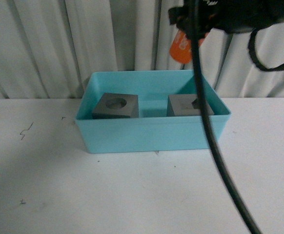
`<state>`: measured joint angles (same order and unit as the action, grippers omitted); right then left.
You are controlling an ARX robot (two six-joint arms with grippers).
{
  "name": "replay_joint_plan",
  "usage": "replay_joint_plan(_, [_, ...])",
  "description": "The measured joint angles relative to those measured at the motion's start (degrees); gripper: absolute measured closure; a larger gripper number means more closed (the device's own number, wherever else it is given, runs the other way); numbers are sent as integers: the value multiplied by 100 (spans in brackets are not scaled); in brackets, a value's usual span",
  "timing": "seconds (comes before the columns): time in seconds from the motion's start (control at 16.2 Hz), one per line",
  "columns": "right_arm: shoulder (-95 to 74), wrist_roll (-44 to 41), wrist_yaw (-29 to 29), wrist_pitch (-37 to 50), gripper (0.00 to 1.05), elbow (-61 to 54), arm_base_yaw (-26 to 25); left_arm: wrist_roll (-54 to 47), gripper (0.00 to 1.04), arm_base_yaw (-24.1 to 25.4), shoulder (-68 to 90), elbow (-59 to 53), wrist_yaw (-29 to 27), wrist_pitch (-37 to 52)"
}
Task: Place gray and orange parts in blue box
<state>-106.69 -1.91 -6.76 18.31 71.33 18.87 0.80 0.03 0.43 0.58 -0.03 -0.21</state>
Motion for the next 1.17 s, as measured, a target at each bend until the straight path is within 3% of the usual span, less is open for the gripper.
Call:
replay_joint_plan(0.18, [-1080,260,511,-299,57,1032,339,0,7,0,0,0,-2,0])
replay_joint_plan(1.17, [-2240,789,942,-505,57,1351,664,0,7,0,0,0,0,0])
